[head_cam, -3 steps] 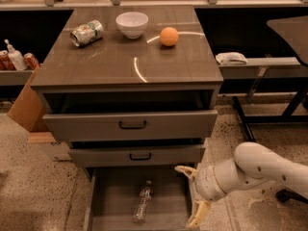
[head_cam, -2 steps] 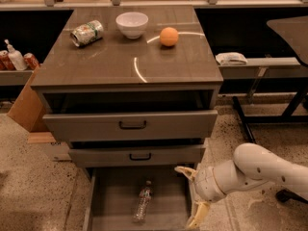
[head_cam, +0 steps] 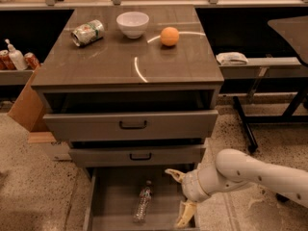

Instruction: Pick water bottle from bottom drawer and place on counter

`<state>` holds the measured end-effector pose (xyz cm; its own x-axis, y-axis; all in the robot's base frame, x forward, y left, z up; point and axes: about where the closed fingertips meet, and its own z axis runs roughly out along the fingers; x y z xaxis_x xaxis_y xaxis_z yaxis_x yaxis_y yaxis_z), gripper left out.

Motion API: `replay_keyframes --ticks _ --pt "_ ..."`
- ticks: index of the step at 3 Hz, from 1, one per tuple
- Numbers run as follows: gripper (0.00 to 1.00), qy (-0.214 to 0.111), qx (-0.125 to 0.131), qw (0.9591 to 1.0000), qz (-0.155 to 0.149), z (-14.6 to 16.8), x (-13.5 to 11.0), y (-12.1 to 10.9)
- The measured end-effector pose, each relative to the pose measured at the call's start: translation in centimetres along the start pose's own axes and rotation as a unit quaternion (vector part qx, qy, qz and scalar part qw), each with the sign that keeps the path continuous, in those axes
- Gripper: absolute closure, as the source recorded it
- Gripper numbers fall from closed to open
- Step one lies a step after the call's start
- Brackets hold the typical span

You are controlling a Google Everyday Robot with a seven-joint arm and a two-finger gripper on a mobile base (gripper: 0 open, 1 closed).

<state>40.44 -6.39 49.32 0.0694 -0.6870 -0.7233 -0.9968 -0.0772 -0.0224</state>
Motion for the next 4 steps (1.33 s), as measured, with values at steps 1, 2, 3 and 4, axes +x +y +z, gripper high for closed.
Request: replay_keyframes --ticks 1,2,3,4 --pt "0.00 -0.012 0.006 0.9999 -0.002 5.8 3.2 -2.4" --pt "0.00 -0.033 0.017 0.9993 0.003 15.4 8.7 -5.7" --pt "0.00 -0.035 0.016 0.9992 0.005 15.7 8.8 -5.6" --pt "0.00 -0.037 0.024 0.9988 -0.022 18.2 9.2 -6.2"
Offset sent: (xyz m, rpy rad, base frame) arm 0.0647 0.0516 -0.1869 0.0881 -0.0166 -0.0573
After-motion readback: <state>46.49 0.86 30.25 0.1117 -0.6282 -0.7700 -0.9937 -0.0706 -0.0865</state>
